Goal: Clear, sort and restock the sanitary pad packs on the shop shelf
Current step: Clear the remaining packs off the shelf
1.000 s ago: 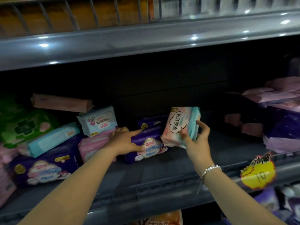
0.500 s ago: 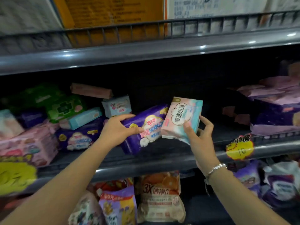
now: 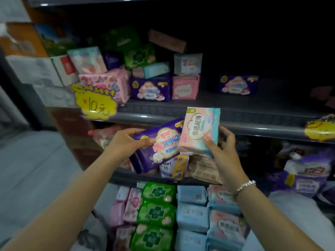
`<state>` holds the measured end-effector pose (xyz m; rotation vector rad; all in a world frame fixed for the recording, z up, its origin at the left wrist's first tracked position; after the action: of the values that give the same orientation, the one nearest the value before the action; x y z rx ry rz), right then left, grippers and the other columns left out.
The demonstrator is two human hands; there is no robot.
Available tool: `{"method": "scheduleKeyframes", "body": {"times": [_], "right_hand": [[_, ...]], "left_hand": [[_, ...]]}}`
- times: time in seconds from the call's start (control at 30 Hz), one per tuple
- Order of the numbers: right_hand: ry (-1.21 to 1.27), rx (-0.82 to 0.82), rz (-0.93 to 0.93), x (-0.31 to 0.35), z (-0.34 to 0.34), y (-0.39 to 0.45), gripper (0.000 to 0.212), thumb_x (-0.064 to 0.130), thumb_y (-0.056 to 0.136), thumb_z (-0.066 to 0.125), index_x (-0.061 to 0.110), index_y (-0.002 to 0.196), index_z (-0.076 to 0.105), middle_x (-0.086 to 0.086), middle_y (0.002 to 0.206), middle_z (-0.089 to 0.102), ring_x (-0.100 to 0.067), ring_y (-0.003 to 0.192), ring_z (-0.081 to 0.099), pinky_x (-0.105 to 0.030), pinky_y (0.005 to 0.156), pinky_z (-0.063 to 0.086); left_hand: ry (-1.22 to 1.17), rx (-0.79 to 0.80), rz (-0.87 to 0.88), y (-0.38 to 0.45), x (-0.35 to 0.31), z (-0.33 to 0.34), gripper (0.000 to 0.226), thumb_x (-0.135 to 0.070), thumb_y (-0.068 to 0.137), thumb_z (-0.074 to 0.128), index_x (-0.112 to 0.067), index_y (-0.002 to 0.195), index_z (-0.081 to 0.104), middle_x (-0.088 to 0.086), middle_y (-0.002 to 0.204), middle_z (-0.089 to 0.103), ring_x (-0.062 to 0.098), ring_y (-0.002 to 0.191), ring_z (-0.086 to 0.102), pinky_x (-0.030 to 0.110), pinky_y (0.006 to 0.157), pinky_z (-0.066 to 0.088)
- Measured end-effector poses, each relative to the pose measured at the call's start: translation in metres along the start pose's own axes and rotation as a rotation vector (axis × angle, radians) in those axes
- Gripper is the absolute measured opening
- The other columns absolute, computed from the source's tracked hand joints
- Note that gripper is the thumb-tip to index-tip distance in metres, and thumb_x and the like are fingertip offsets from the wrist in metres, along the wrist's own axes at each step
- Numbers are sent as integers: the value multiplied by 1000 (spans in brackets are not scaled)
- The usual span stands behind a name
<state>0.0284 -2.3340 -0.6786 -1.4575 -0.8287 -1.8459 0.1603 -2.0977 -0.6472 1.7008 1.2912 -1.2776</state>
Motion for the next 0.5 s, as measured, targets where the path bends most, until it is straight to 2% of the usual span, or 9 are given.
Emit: {"method": "scheduleKeyframes", "body": {"times": [0.07,0.13,0.2,0.27,0.33,0.43,0.5], "right_hand": [[-15,20,44,-20,12,-11,52,23,87,68,31,129,39,-3,131,56,-15,106,64,-29,75,57],[-29,52,106,-40,24,-21,53,25,86,68,33,129,38,-4,131,57,-19,104,66,-34,73,59],[-45,75,141,-59,35,-29,53,23,87,68,33,129,37,-6,131,56,-21,106,65,-30,71,59],[-68,96,162,-75,49,-37,51,21,88,67,32,128,36,-5,132,54,-19,106,64,-25,71,57],[-66,116,180,-90,65,-42,51,19,88,66,31,128,36,-2,133,52,-11,102,63,-24,73,56],[-71,149,255,-120,91,-50,57,23,85,68,35,130,34,4,127,52,-12,102,62,-30,72,58],[-71,151,291,-142,109,-54,64,28,79,71,37,130,34,2,130,52,-18,111,60,-38,79,59]], "left_hand": [[3,1,-41,-5,24,-13,33,-18,66,87,-20,96,71,-5,77,73,7,61,69,20,55,52],[9,14,-91,-10,45,-26,37,-17,67,86,-14,101,71,-2,78,74,9,60,69,19,53,51],[-7,47,-157,-10,68,-38,44,-16,65,88,-11,105,70,0,76,74,11,61,70,21,54,54],[0,88,-224,-6,92,-50,61,-22,51,95,-15,106,70,2,80,76,19,72,73,34,71,60],[21,120,-272,3,115,-65,63,-24,49,95,-18,106,69,3,84,76,22,78,73,42,82,58],[18,170,-332,22,143,-89,64,-22,58,92,-10,115,66,7,91,75,21,77,72,32,72,58],[3,220,-365,32,159,-103,75,-30,42,97,-10,108,68,11,93,75,22,77,73,29,66,58]]}}
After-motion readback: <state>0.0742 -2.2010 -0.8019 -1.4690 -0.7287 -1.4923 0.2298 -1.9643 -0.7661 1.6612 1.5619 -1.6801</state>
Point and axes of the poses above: each hand's wrist, its own y-axis towards the middle knuckle, its own z-axis out of the palm, x = y × z, the point moved 4 cm from there along y, towards the middle knuckle
